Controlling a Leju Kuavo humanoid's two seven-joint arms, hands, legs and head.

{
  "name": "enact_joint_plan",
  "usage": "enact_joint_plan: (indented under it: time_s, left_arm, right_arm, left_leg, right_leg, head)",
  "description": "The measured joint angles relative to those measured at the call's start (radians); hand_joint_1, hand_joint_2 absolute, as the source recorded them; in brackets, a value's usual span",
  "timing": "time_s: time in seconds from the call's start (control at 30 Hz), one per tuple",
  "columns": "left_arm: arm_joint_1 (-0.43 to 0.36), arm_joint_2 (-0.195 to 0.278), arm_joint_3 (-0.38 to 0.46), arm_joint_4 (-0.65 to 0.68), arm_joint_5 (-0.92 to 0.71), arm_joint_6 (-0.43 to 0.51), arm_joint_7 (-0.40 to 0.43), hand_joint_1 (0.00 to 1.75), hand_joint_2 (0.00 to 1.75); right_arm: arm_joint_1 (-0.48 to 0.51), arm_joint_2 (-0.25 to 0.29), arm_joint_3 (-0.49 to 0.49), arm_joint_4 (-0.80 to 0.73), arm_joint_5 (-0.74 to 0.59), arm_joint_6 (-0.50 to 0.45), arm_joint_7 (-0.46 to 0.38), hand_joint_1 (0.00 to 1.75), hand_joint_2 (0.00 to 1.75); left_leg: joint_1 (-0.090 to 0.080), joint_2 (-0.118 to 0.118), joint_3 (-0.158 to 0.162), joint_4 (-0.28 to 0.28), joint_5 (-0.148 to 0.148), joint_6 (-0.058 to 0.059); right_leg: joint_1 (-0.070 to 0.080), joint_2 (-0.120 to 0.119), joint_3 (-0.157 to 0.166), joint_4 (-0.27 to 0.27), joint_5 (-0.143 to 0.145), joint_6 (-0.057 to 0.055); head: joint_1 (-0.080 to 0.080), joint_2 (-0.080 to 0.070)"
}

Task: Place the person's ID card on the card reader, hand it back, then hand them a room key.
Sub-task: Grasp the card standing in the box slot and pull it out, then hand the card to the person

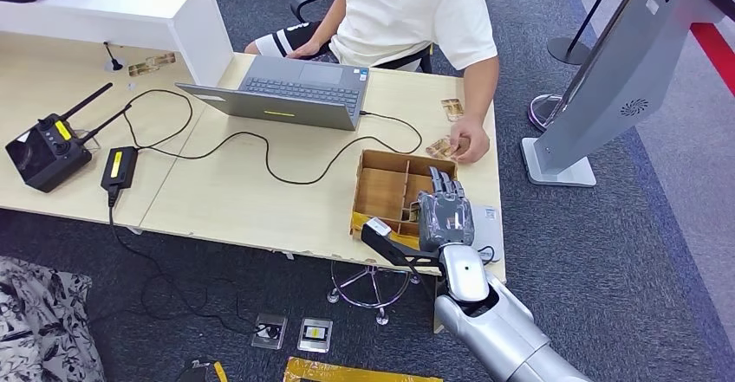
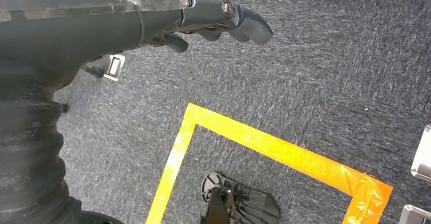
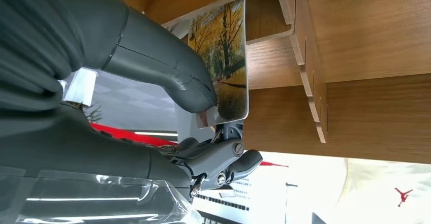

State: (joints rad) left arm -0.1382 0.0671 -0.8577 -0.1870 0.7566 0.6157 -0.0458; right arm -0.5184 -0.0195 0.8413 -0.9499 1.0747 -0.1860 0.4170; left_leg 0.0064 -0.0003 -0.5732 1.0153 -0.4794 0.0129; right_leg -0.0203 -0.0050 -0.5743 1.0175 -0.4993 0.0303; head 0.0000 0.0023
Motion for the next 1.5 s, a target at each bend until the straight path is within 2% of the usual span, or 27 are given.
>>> enact_joint_plan:
  time_s: [0.2,0.43,0.7,1.03,1.13,1.2,1.27,1.5]
  left_arm:
    - [0.0,-0.004,0.013,0.0,-0.012,0.0,0.0,0.0,1.75]
    - [0.0,-0.006,0.016,0.0,-0.029,0.0,0.0,0.0,1.75]
    - [0.0,-0.008,0.021,0.0,-0.047,0.0,0.0,0.0,1.75]
    - [0.001,-0.012,0.043,0.0,-0.058,0.0,0.0,0.0,1.75]
    - [0.002,-0.013,0.047,0.001,-0.069,0.0,0.0,0.0,1.75]
    - [0.001,-0.015,0.049,0.001,-0.085,0.0,0.001,0.0,1.75]
    - [-0.003,-0.019,0.052,0.001,-0.101,0.0,0.004,0.0,1.75]
    - [-0.019,-0.031,0.053,-0.001,-0.127,0.0,0.023,0.0,1.75]
  right_arm:
    - [0.001,-0.002,-0.001,0.0,0.008,-0.016,0.008,1.75,1.75]
    - [0.002,-0.009,-0.018,-0.025,0.069,-0.159,0.035,1.75,1.75]
    - [0.001,-0.02,-0.042,-0.077,0.125,-0.237,0.041,1.75,1.75]
    - [-0.01,-0.027,-0.059,-0.127,0.135,-0.233,0.018,1.75,1.75]
    - [-0.012,-0.027,-0.059,-0.128,0.148,-0.323,0.004,1.75,1.75]
    - [-0.031,-0.027,-0.065,-0.136,0.17,-0.426,-0.009,1.75,1.75]
    - [-0.069,-0.027,-0.082,-0.158,0.181,-0.478,-0.029,1.75,1.75]
    - [-0.236,-0.027,-0.13,-0.167,0.127,-0.475,-0.077,1.75,1.75]
  left_leg:
    - [0.0,0.0,0.0,0.0,0.0,0.0]
    - [0.0,0.0,0.0,0.0,0.0,0.0]
    - [0.0,0.0,0.0,0.0,0.0,0.0]
    - [0.0,0.0,0.0,0.0,0.0,0.0]
    - [0.0,0.0,-0.001,0.0,0.0,0.0]
    - [0.0,0.0,-0.001,0.0,0.0,0.0]
    - [0.0,0.001,-0.001,0.0,0.0,0.0]
    - [0.0,0.001,-0.001,0.0,0.0,0.0]
  right_leg:
    - [0.0,0.0,0.0,0.0,0.0,0.0]
    - [0.0,0.0,0.0,0.0,0.0,0.0]
    - [0.0,0.0,0.0,0.0,0.0,0.0]
    - [0.0,0.0,0.0,0.0,0.0,0.0]
    - [0.0,0.0,0.0,0.0,0.0,0.0]
    - [0.0,0.0,-0.001,0.0,0.0,0.0]
    - [0.0,0.001,-0.001,0.0,0.0,0.0]
    - [0.0,0.0,-0.001,0.0,0.0,0.0]
  head:
    - [0.0,0.0]
    - [0.0,0.0]
    - [0.0,0.0]
    - [0.0,0.0]
    - [0.0,0.0]
    - [0.0,0.0]
    - [0.0,0.0]
    - [0.0,0.0]
